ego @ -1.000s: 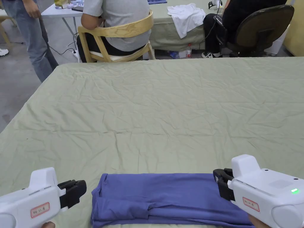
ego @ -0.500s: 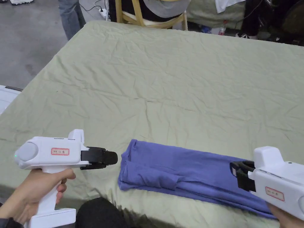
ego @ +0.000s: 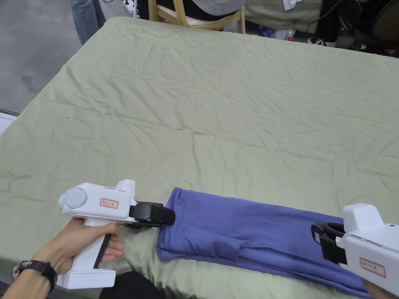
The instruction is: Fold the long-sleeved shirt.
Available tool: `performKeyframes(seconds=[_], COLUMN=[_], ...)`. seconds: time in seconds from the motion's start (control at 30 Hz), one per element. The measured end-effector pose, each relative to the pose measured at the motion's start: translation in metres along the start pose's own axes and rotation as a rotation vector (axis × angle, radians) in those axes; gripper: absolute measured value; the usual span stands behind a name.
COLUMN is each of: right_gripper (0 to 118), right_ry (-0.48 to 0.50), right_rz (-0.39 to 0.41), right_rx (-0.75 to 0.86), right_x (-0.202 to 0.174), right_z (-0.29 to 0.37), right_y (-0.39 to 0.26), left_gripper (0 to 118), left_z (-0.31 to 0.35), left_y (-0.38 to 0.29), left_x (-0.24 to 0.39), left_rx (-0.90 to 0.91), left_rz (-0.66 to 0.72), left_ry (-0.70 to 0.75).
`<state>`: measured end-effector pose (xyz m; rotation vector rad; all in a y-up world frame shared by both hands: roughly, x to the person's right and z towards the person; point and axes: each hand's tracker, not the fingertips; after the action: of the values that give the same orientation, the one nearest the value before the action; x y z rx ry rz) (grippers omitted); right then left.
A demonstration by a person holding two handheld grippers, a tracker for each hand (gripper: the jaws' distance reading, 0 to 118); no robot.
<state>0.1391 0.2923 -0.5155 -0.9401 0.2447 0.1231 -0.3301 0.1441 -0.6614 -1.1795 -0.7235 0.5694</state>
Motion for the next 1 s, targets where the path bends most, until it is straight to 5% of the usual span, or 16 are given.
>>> performKeyframes(seconds=[0.1,0.4,0.47,0.5,0.53,0.67,1.0], right_gripper=[1,1,1,1,1,1,1], right_ry=[-0.008,-0.011,-0.009,-0.010,-0.008,-0.010,-0.015], right_rz=[-0.008,-0.046,-0.049,-0.051,-0.054,-0.078,-0.127], right_rx=[-0.005,-0.017,-0.021,-0.023,-0.025,-0.021,0.013], right_x=[0.005,0.014,0.015,0.017,0.018,0.025,0.044], right_z=[-0.002,-0.006,-0.008,-0.008,-0.009,-0.009,-0.001], right_y=[-0.001,-0.008,-0.010,-0.011,-0.012,-0.016,-0.020], left_gripper=[76,75,62,35,20,15,14], left_z=[-0.007,-0.067,-0.063,-0.061,-0.061,-0.056,-0.002], left_y=[0.003,0.018,0.020,0.018,0.016,0.011,0.040], left_x=[0.000,0.016,0.011,0.013,0.014,0.042,0.037], left_rx=[0.011,-0.075,-0.074,-0.076,-0.081,-0.082,-0.010], left_rz=[0.054,0.002,0.014,0.019,0.012,-0.184,-0.209], left_ry=[-0.130,-0.172,-0.115,-0.057,-0.022,0.034,0.228])
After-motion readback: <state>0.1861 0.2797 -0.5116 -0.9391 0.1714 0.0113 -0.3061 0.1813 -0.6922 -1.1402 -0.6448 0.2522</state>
